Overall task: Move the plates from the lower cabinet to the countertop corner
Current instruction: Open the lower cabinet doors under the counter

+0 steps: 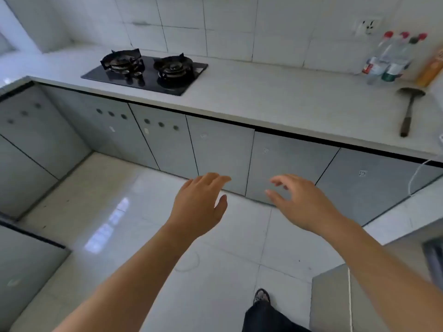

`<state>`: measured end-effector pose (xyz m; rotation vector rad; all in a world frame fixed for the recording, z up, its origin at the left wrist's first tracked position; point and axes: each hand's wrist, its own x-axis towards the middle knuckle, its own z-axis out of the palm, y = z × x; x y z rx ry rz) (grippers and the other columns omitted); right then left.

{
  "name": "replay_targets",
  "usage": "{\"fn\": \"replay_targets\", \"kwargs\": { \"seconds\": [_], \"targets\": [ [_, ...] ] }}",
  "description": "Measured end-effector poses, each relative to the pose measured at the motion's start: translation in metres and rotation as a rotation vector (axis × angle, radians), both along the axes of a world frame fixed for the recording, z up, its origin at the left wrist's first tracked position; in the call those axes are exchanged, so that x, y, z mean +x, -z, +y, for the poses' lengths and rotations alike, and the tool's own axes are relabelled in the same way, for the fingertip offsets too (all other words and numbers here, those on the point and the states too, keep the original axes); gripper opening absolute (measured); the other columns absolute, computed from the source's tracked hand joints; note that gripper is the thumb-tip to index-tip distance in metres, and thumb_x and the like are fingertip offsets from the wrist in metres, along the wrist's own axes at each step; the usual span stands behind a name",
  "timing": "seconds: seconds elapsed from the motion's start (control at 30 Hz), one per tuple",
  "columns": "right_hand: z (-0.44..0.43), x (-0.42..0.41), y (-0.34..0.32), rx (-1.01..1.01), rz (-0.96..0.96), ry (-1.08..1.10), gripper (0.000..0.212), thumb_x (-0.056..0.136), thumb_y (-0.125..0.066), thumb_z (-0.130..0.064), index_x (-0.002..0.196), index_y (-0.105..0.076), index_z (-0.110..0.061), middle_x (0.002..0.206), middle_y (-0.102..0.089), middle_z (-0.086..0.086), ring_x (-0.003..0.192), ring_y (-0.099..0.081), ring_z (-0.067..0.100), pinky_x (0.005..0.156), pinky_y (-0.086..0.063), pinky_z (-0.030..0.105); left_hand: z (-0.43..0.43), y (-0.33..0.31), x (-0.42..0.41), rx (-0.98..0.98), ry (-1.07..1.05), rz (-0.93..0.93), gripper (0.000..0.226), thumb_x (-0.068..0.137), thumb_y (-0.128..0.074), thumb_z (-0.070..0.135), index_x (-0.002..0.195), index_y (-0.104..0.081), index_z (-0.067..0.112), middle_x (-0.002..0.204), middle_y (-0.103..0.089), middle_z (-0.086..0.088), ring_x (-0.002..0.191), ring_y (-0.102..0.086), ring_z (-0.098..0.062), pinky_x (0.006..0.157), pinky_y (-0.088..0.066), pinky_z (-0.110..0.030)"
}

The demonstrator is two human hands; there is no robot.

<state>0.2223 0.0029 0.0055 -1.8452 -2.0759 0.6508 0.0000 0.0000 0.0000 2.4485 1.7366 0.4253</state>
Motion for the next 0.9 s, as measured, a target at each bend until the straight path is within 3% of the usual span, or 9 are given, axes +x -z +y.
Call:
{"fn": "replay_targets", "kwargs": {
  "seconds": [0.5, 0.9],
  "targets": [
    [0.179, 0.04, 0.05, -0.075, 0.134, 0.103, 0.04, 0.093, -0.048, -0.041, 0.128, -0.05, -0.023, 0.127, -0.053, -0.01, 0.113, -0.05, 0.01, 0.093, -0.041, 0.026, 0.201, 0.022, 0.039, -0.112, 0.05, 0.064, 0.047, 0.093, -0.043, 0.035, 0.139, -0.035, 0.03, 0.137, -0.046, 0.012, 0.119, -0.049, -0.011, 0.094, -0.038, -0.023],
    [0.293, 0.029, 0.07, -0.133, 0.018, 0.187, 0.042, 0.093, -0.045, -0.043, 0.13, -0.047, -0.022, 0.135, -0.049, -0.008, 0.123, -0.046, 0.011, 0.096, -0.039, 0.026, 0.35, 0.056, 0.043, -0.184, 0.271, 0.098, 0.047, 0.093, -0.039, 0.038, 0.14, -0.032, 0.029, 0.14, -0.041, 0.011, 0.125, -0.043, -0.011, 0.102, -0.031, -0.026]
  ]
}}
